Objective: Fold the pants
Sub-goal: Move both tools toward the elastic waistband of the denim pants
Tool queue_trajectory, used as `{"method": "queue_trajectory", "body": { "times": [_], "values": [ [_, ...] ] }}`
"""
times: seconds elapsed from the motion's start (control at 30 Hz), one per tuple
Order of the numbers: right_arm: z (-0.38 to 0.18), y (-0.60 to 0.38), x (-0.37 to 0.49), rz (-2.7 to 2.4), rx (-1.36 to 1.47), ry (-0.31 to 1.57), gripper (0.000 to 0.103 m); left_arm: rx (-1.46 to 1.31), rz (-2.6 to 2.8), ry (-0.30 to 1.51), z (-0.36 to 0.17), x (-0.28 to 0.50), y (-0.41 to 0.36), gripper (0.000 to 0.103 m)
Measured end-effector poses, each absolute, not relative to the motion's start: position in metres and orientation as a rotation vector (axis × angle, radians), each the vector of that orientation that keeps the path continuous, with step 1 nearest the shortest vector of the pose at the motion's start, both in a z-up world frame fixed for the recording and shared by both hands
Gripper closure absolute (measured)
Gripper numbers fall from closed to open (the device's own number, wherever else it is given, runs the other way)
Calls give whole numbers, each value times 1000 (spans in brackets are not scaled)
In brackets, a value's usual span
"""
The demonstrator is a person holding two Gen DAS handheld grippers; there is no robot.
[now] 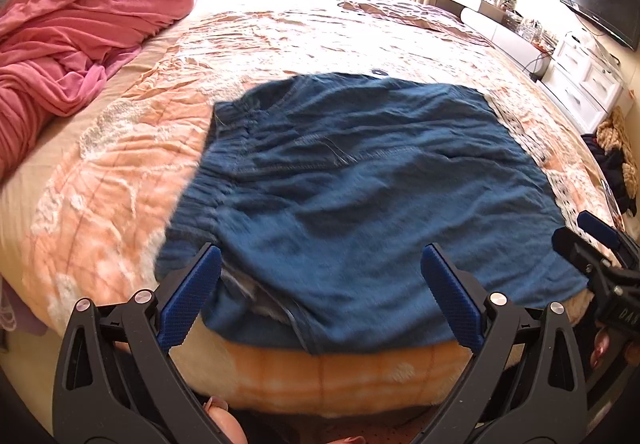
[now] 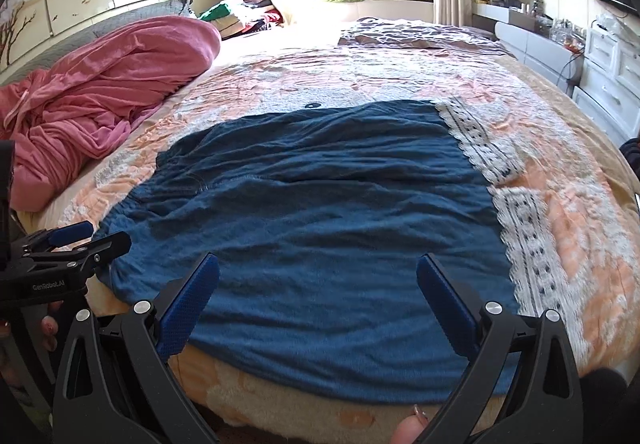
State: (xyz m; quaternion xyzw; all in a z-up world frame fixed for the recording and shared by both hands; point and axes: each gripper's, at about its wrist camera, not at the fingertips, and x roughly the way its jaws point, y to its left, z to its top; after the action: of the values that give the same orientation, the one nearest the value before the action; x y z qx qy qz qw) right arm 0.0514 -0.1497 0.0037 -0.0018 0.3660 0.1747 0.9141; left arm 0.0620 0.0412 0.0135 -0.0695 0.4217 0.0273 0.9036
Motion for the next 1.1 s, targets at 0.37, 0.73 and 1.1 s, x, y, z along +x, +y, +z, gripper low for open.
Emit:
{"method": "queue_trajectory", "body": {
  "times": [0.37, 0.73, 1.1],
  "values": [
    [14, -124, 130, 463, -34, 814, 4, -107, 132, 896, 24, 146, 119, 9],
    [7, -88, 187, 516, -118, 856, 4, 20, 45, 973, -9, 216, 132, 19],
    [0, -34, 242, 647, -315, 862, 4, 102, -51, 956, -25, 249, 130, 63]
  ]
}}
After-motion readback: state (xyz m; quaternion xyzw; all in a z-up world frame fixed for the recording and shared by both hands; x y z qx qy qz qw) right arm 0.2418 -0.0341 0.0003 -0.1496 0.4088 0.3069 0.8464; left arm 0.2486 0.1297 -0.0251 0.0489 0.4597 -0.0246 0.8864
